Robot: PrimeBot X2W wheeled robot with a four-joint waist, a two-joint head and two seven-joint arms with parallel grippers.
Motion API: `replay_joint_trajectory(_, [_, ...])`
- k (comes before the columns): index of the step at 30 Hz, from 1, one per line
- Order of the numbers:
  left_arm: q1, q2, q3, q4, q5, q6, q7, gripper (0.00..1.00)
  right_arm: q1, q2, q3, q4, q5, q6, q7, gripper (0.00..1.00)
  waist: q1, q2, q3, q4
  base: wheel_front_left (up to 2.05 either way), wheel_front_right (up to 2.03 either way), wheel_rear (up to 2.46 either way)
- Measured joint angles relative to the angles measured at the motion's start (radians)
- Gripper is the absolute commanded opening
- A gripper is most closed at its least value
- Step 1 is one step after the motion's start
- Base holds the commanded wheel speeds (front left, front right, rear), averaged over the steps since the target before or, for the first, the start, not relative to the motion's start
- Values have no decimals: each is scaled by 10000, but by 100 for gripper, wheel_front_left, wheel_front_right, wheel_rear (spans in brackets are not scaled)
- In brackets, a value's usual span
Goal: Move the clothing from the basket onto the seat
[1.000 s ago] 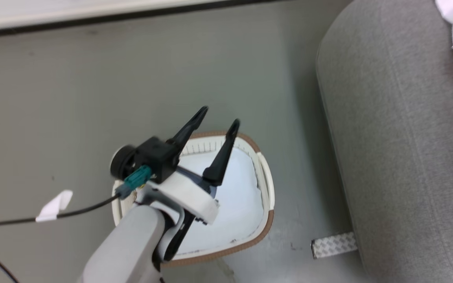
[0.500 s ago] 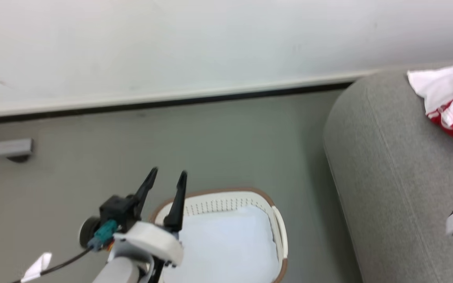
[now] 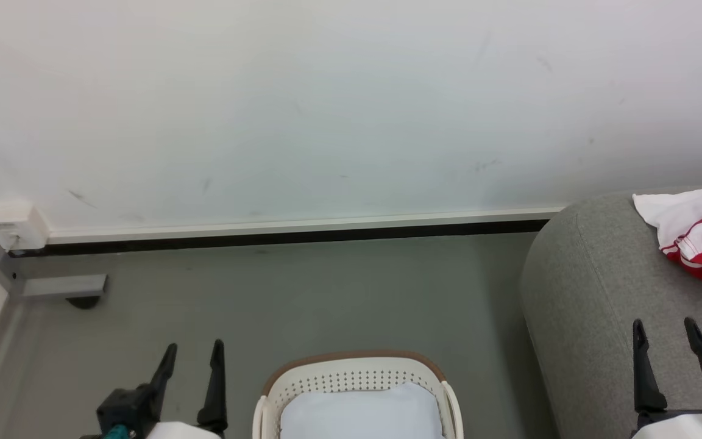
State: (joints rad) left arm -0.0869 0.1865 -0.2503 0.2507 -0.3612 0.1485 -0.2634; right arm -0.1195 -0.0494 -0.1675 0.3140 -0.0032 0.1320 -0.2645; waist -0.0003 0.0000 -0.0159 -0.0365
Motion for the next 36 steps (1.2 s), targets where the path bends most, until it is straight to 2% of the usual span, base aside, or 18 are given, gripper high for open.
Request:
replay_joint_trajectory(10, [930,-583,1068,-40,884,-522,-6,100,953,4,627,13,640,0,0,100,1,0,-481,170,0,0,0])
replay_joint_trajectory(17, [1044,-869,1308,63,1287,-963,-6,100,1085,0,723,132,780,0,-2,100,2,0,-567,204,0,0,0])
replay_joint_trajectory(36, [1075,-1204,1843,284,1889,-1488,-6,100,866,0,1020,357,750,0,0,100,4,0,-500,439,0,0,0])
